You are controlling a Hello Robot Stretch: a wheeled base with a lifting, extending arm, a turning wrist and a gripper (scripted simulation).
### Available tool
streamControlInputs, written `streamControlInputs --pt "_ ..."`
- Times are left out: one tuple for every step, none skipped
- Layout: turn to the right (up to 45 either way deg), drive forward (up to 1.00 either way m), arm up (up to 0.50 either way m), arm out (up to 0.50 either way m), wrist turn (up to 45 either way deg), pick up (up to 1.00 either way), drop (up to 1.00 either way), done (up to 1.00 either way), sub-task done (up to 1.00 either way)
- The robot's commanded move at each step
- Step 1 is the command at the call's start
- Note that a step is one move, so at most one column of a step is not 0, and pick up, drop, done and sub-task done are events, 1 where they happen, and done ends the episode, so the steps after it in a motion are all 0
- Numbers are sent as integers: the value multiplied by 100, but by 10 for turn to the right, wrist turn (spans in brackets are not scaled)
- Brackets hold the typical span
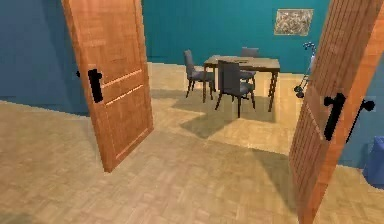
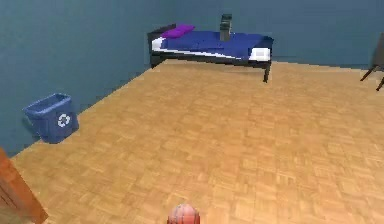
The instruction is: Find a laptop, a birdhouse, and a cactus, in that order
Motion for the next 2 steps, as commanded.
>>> streamControlInputs --pt "0 100 0 0 0 0 0 0 0" --pt "0 100 0 0 0 0 0 0 0"
